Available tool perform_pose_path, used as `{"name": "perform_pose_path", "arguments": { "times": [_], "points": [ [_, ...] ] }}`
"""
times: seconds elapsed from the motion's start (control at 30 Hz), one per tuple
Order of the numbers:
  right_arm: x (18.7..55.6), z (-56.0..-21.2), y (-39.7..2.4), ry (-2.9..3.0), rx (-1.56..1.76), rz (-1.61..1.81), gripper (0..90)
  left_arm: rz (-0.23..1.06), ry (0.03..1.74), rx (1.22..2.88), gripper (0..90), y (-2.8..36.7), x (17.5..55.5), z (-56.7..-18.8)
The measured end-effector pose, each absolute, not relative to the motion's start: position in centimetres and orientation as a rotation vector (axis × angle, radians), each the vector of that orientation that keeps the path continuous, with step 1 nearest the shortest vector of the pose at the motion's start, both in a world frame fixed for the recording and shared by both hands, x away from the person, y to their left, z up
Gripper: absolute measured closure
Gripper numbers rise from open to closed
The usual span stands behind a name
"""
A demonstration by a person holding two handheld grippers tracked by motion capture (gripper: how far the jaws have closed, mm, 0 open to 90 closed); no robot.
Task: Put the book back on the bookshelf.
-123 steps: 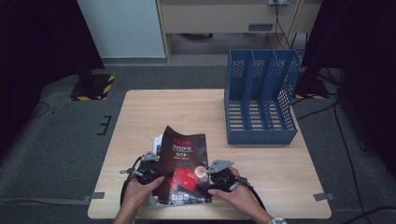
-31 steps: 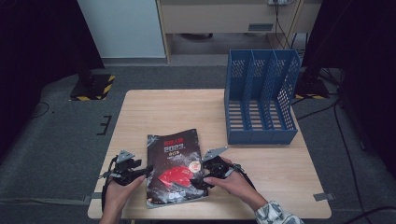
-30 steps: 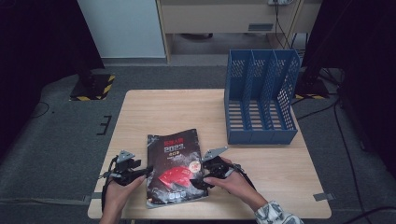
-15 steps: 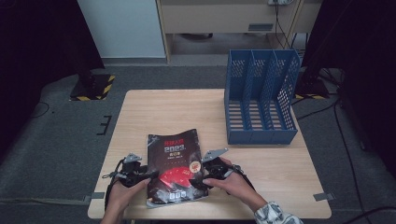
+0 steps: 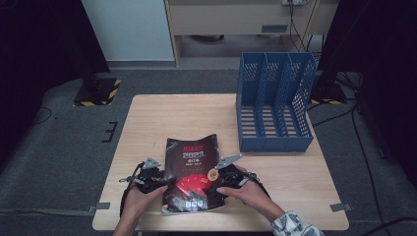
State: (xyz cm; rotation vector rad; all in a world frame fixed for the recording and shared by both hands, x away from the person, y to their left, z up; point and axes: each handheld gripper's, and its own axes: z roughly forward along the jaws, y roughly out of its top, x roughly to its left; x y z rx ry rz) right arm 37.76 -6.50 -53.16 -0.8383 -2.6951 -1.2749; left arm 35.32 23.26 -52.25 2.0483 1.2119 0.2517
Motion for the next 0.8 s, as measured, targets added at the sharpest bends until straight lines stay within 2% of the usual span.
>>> {"name": "perform_pose_path", "arguments": {
  "times": [0.17,0.43,0.47,0.5,0.53,0.6,0.67,0.73,0.8],
  "points": [
    [37.7,-53.1,-7.9,-2.690,-0.842,-1.274,11.9,0.242,1.173,2.050,44.5,22.5,35.8,-52.4],
    [38.5,-53.1,-8.1,-2.637,-0.855,-1.282,13.6,0.312,1.118,2.105,48.3,21.4,36.4,-52.5],
    [38.7,-53.1,-8.1,-2.640,-0.862,-1.281,17.8,0.315,1.115,2.106,48.7,21.4,36.4,-52.5],
    [38.7,-53.1,-8.1,-2.640,-0.862,-1.281,17.8,0.319,1.111,2.109,48.7,21.4,36.4,-52.5],
    [38.7,-53.1,-8.2,-2.647,-0.870,-1.288,22.8,0.319,1.111,2.108,48.8,21.4,36.4,-52.5],
    [38.8,-53.1,-8.2,-2.651,-0.877,-1.290,24.8,0.319,1.113,2.108,48.9,21.4,36.3,-52.5],
    [38.7,-53.0,-8.1,-2.691,-0.888,-1.290,33.7,0.323,1.113,2.111,49.0,21.4,36.3,-52.5],
    [38.6,-53.0,-8.1,-2.695,-0.889,-1.290,36.3,0.322,1.117,2.110,49.0,21.3,36.3,-52.4],
    [38.6,-53.0,-8.0,-2.723,-0.907,-1.291,47.3,0.320,1.127,2.105,48.8,21.3,36.3,-52.4]
  ]
}}
